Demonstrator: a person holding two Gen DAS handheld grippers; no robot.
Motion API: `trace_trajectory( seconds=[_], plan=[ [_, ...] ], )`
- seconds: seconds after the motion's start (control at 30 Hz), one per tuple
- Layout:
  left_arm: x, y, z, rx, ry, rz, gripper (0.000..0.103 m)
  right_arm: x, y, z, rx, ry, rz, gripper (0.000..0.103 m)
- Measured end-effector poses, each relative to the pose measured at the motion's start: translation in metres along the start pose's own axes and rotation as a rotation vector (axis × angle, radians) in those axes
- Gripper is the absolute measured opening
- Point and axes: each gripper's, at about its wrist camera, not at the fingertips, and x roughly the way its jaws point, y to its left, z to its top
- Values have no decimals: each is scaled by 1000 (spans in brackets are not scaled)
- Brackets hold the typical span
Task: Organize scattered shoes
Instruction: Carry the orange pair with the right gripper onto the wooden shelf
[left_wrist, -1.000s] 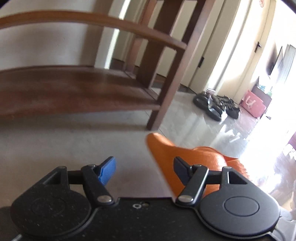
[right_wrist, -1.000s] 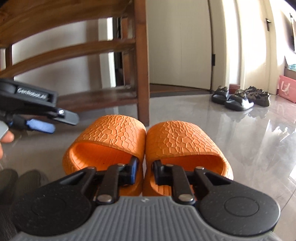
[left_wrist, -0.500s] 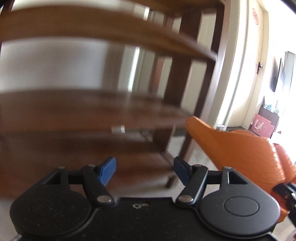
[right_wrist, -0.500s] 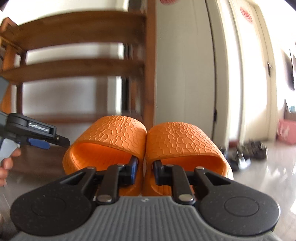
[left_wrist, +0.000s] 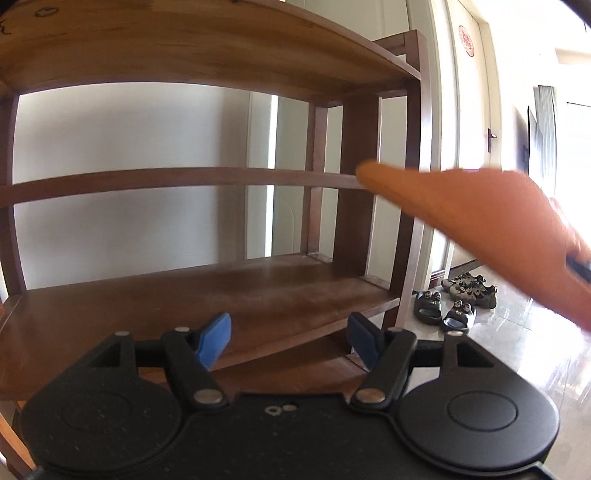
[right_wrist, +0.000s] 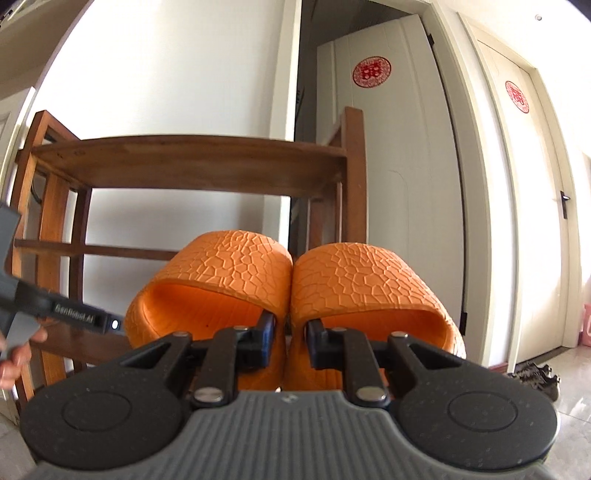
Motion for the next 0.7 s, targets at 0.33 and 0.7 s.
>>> trace_trajectory(
  seconds=[0.33,0.7],
  plan=[
    [-7,10,7,-36,-19,-3,70,20,17,42,-9,-39,27,22],
    [-13,13,0,-29,-10,-8,71,50,30,73,-6,-43,47,22]
  ],
)
